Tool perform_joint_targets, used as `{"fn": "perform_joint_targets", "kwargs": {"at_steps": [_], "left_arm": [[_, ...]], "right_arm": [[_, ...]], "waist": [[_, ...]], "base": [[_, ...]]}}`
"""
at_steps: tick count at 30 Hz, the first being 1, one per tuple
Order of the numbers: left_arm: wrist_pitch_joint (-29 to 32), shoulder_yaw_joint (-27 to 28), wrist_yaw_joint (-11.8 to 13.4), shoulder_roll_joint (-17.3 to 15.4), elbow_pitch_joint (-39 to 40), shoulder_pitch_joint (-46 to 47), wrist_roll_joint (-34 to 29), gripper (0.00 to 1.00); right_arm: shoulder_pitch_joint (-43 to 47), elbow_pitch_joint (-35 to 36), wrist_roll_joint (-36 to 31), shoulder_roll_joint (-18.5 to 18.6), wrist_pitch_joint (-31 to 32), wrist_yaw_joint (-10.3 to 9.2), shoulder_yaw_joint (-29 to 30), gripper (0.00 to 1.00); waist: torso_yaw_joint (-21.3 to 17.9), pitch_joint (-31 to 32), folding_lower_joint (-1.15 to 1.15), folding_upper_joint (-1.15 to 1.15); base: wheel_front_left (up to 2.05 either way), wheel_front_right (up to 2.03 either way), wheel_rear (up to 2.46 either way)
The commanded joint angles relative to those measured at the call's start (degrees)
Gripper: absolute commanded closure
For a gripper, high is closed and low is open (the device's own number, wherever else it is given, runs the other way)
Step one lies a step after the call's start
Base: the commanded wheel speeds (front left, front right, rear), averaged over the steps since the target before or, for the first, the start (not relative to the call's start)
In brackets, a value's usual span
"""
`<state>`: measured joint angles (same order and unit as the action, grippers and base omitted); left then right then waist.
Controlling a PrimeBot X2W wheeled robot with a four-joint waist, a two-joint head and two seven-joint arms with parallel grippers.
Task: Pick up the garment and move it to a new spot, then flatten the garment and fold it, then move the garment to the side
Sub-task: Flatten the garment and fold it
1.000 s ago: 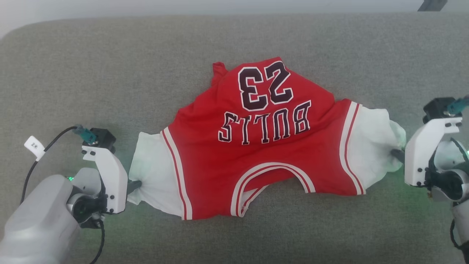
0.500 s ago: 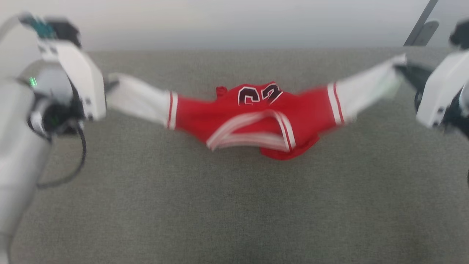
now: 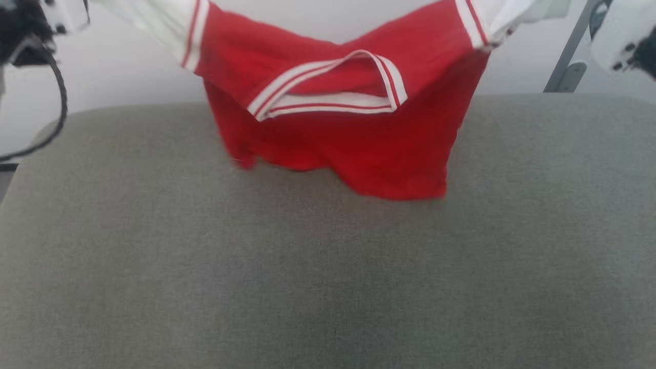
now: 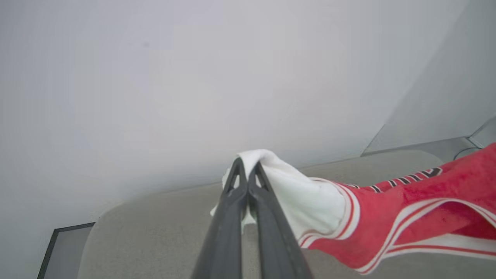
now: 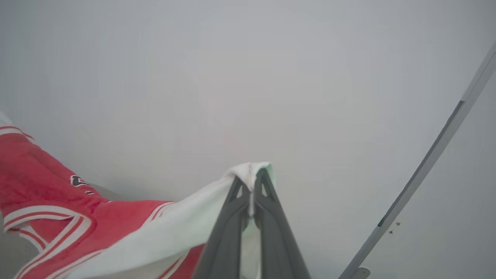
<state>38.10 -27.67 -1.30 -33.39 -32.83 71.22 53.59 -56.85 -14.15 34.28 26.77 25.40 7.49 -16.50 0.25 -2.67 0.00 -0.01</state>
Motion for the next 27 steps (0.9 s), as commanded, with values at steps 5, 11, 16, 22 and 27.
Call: {"fn": "perform_joint_targets", "kwargs": {"at_steps": [5,11,16,22,27], "left_arm": [[-2.02,0.02,-1.26,0.81,-2.77,3.78,-1.0,1.0],[-6.6,-0.44,-2.6,2.37,-5.64,7.05,-2.94,1.0],[-12.24,-1.01,-3.5,4.23,-8.68,11.06,-4.96,1.0],[-20.73,-1.51,-4.08,6.27,-12.59,20.02,-8.91,1.0],[-30.83,-1.07,-4.41,7.95,-15.55,27.97,-11.64,1.0]], "right_arm": [[-5.48,-4.95,-0.57,-0.77,-4.28,0.01,-2.13,1.0],[-10.56,-12.66,-2.39,-2.0,-9.34,0.01,-3.1,1.0],[-15.83,-19.52,-4.49,-2.98,-15.56,0.01,-4.03,1.0],[-25.17,-28.19,-9.86,-4.12,-25.13,0.01,-5.62,1.0],[-33.39,-35.26,-16.62,-4.66,-35.78,0.01,-4.15,1.0]], "waist": [[-0.12,0.71,0.0,0.01],[0.08,-1.83,0.0,0.01],[0.2,-6.55,0.0,0.01],[0.35,-14.23,0.0,0.01],[0.89,-19.86,0.0,0.01]], "base": [[0.0,0.0,0.0],[0.0,0.0,0.0],[0.0,0.0,0.0],[0.0,0.0,0.0],[0.0,0.0,0.0]]}}
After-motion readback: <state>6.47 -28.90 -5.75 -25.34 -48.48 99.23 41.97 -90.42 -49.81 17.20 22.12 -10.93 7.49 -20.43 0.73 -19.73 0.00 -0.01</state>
